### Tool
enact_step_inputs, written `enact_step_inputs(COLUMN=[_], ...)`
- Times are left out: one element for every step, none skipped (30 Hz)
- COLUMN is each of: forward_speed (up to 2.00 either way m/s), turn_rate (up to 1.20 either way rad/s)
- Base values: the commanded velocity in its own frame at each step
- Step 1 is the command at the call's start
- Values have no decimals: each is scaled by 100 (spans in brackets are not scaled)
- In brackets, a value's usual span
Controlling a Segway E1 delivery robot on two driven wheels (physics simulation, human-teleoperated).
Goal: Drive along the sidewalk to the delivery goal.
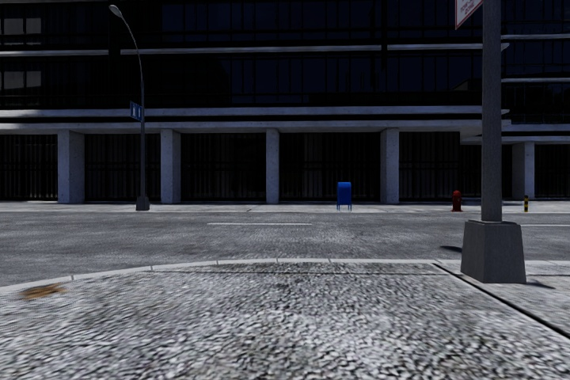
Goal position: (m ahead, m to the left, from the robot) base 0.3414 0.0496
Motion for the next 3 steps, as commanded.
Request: enact_step_inputs(forward_speed=[0,0,0], turn_rate=[0,0,0])
